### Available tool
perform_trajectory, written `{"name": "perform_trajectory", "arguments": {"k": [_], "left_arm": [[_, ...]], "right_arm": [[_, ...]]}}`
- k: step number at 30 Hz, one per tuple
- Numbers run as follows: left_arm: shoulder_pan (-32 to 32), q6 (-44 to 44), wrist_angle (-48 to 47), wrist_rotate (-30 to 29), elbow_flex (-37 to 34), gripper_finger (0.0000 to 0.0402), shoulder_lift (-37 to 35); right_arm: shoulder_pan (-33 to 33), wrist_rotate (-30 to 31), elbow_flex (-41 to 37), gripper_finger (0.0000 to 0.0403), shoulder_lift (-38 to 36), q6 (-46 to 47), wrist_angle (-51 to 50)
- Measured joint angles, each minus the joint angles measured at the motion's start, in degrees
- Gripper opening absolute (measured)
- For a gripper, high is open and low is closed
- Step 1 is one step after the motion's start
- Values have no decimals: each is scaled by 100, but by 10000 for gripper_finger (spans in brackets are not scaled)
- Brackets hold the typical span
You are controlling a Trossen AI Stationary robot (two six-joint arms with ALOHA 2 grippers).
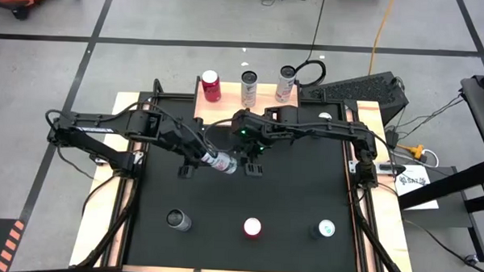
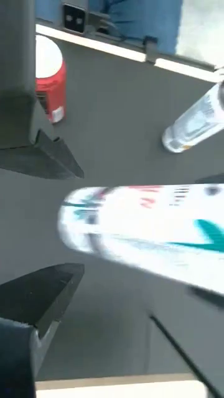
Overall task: Place canned beverage on shelf
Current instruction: Put the white pink soda can on the shelf aligned with the other white pink soda can
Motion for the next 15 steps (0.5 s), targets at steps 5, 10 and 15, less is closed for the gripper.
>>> {"name": "perform_trajectory", "arguments": {"k": [5, 10, 15], "left_arm": [[0, 35, 201, 10, 0, 247, 4], [0, 35, 222, 15, 0, 247, 7], [0, 33, 251, 29, 0, 247, 7]], "right_arm": [[0, 13, 0, 212, 0, -1, 281], [-16, 151, 0, 212, 0, -2, 531], [-31, 151, 0, 212, 0, 46, 695]]}}
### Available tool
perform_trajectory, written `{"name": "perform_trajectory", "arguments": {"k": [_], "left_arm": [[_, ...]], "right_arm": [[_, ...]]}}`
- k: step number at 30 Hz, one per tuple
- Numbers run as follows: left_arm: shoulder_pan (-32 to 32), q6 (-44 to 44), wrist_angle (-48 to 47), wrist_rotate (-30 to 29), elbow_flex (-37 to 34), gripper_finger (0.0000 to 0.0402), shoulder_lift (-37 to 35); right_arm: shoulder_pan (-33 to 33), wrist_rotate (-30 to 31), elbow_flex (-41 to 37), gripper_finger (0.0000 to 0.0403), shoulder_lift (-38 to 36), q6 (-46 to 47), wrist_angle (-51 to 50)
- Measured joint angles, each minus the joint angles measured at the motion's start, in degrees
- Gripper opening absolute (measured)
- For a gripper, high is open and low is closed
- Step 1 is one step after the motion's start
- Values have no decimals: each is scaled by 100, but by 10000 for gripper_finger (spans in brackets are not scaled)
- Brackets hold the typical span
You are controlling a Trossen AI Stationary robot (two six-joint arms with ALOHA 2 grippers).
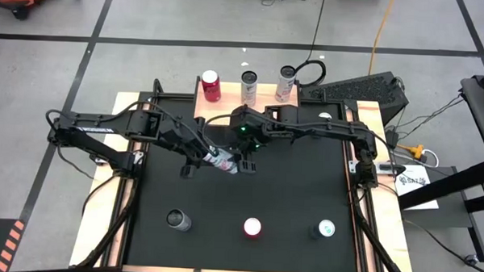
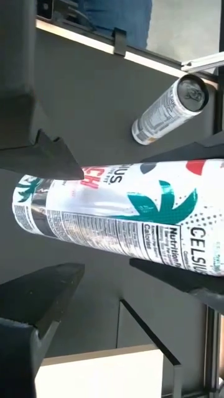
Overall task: Place canned beverage on shelf
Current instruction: Put the white pink soda can on the shelf aligned with the other white pink soda can
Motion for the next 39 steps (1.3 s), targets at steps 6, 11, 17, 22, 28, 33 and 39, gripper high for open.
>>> {"name": "perform_trajectory", "arguments": {"k": [6, 11, 17, 22, 28, 33, 39], "left_arm": [[0, 114, 2, 28, 0, 247, 0], [0, 117, 4, 25, 0, 247, 0], [0, 118, 4, 25, 0, 247, 0], [0, 118, 4, 23, 0, 247, 0], [0, 118, 30, 21, 0, 247, 0], [0, 171, 243, 19, 0, 247, 0], [-10, 282, 275, -39, -4, 247, 4]], "right_arm": [[0, -11, 0, 212, 0, 1, -28], [0, -13, 0, 212, 0, 5, -26], [0, -15, 0, 212, 0, 366, -4], [2, 0, 0, 212, 0, 677, -122], [2, -15, 0, 212, 0, 331, -190], [4, -29, 0, 212, 39, 284, -129], [-1, -645, -1, 212, 89, 491, 47]]}}
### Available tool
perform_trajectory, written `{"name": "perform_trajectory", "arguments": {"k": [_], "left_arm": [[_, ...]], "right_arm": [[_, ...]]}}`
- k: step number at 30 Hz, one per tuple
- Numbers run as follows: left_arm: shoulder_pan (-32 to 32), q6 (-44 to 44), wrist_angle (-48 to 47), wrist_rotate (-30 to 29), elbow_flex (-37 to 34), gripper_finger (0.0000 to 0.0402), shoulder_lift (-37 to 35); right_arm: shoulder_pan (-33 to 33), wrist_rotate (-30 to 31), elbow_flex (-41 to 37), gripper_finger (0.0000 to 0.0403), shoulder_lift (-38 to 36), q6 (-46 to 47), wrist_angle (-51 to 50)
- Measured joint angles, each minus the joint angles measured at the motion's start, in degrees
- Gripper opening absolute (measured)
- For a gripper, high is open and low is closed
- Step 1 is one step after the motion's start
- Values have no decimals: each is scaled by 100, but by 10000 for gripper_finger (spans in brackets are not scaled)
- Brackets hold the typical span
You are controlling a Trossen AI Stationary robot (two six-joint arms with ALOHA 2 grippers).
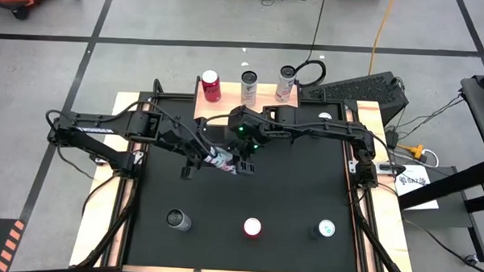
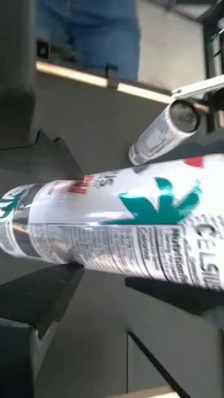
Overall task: Place canned beverage on shelf
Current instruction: Put the white pink soda can on the shelf aligned with the other white pink soda can
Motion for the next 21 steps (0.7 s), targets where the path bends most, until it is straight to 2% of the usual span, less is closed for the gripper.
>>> {"name": "perform_trajectory", "arguments": {"k": [8, 21], "left_arm": [[4, 17, 18, -49, -2, 247, 0], [2, 15, 40, -40, -2, 247, 0]], "right_arm": [[36, 181, -1, 212, 33, -5, 49], [33, -88, -1, 212, 35, 403, 104]]}}
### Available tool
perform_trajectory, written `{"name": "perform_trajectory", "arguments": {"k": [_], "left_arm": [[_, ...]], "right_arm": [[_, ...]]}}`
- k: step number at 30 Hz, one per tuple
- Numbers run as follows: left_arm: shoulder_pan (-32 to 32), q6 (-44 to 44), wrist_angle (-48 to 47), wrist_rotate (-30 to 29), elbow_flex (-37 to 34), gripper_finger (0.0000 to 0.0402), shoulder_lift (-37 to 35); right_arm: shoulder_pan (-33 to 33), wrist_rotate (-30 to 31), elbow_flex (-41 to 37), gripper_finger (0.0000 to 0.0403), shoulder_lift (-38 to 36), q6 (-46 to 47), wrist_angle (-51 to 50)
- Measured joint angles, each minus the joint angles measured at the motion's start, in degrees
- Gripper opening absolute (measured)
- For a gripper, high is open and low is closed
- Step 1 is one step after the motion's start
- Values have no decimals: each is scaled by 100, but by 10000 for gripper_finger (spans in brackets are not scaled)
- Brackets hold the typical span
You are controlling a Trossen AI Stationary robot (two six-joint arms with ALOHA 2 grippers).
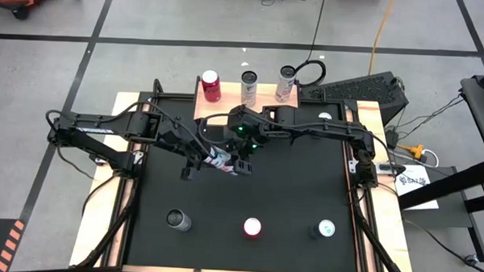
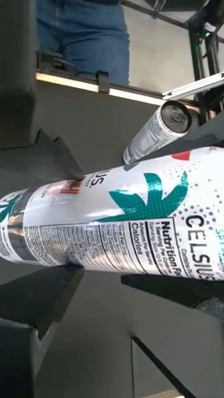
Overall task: Place canned beverage on shelf
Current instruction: Put the white pink soda can on the shelf aligned with the other white pink soda can
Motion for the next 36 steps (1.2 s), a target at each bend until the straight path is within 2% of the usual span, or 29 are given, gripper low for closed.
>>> {"name": "perform_trajectory", "arguments": {"k": [6, 15, 18, 29, 36], "left_arm": [[0, -2, 7, -11, 0, 247, 0], [9, -2, 39, -65, 0, 247, 0], [9, 1, 111, -66, 0, 247, 0], [9, 258, 376, -63, 0, 247, 0], [-13, 282, 321, -104, 9, 247, 4]], "right_arm": [[7, -9, 0, 229, 2, -278, -30], [15, -24, 0, 318, 9, -423, 173], [17, -27, 0, 335, 11, -423, 211], [26, -28, 7, 341, 83, -308, 205], [37, -45, 2, 341, 424, -350, -86]]}}
